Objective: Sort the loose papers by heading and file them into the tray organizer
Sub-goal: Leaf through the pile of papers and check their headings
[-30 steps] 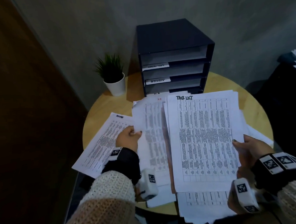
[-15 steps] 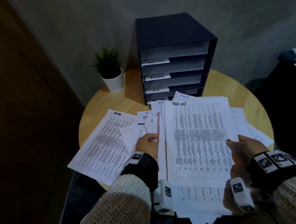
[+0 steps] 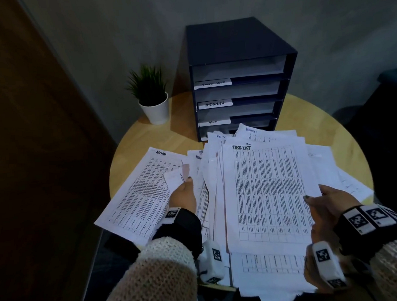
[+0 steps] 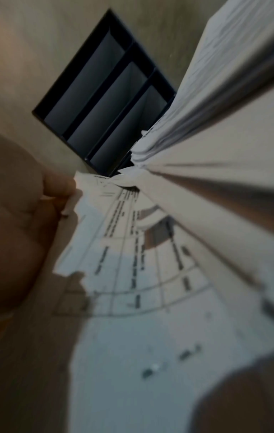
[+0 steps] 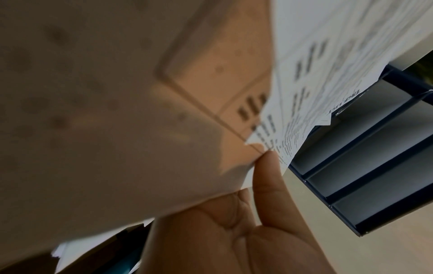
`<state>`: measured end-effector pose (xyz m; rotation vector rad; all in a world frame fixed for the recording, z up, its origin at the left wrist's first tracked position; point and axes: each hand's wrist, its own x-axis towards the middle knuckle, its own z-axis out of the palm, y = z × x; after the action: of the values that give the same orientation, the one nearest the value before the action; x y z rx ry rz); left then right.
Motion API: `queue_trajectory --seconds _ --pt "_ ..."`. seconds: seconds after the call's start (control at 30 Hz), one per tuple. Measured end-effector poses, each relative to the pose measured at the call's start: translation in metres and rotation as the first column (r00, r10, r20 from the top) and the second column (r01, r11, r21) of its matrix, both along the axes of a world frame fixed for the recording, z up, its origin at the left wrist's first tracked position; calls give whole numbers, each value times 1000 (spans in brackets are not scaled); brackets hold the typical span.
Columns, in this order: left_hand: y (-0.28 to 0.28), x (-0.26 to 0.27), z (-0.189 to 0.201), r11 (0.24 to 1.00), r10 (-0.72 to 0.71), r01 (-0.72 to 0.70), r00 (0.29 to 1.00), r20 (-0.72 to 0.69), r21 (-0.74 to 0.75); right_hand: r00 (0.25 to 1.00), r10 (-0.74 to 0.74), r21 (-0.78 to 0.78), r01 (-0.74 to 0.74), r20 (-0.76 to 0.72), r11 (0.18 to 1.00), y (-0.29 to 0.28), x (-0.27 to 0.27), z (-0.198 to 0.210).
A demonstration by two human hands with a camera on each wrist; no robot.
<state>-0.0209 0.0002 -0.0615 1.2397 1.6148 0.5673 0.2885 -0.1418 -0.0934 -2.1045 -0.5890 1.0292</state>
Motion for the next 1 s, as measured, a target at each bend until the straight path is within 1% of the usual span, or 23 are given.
queue_trajectory --seconds 0.07,0.13,0.2,0.23,0.33,0.4,0.43,0.47,0.53,0.57,0.6,0.63,0.7,0.77,0.83,0.9,1.0 --pt "-7 6 2 1000 -17 16 999 35 5 999 7 -29 -6 32 1000 -1 -3 4" --pt "-13 11 3 999 -17 13 993 118 30 999 15 -27 -14 44 1000 0 -5 7" --pt "-16 14 3 1000 -3 -1 982 191 23 999 20 -30 -19 50 999 0 -8 11" --pt "-16 14 2 999 -6 0 983 181 32 999 12 -28 -10 50 1000 0 -8 11" --pt "-14 14 -10 994 -30 27 999 31 103 999 -13 -25 15 45 1000 -2 -10 15" --pt "-12 13 -17 992 8 1 997 -76 125 999 -13 -53 14 34 999 -2 -12 14" --pt "-11 12 -19 993 27 -15 995 -99 117 999 -18 -47 20 32 999 -2 -13 14" --pt "-8 11 -22 996 46 -41 997 -70 76 999 -16 -45 17 30 999 -2 -11 12" --pt "-4 12 -19 995 95 -95 994 57 -7 1000 -5 -55 7 25 998 -2 -12 15" --pt "-3 12 -16 994 110 -107 989 97 -33 1000 -1 -54 2 28 999 -1 -12 15" --pt "-4 11 -14 995 98 -94 990 106 -43 999 3 -58 -1 32 998 -2 -12 15" --pt "-6 12 -11 998 57 -53 993 100 -38 999 4 -51 -2 35 999 -2 -13 17" --pt "-11 13 -8 999 -41 39 995 95 19 999 3 -43 -1 32 999 -2 -13 18" --pt "-19 17 -4 988 -126 121 991 41 100 1000 -6 -53 7 28 999 -2 -15 18" --pt "-25 19 0 971 -195 199 980 -43 132 999 -18 -59 20 34 998 -2 -14 15" --pt "-28 19 4 961 -224 237 969 -104 142 999 -31 -57 33 26 998 -2 -13 11" --pt "-27 16 12 965 -185 203 976 -119 165 999 -22 -63 25 43 998 -1 -12 10"
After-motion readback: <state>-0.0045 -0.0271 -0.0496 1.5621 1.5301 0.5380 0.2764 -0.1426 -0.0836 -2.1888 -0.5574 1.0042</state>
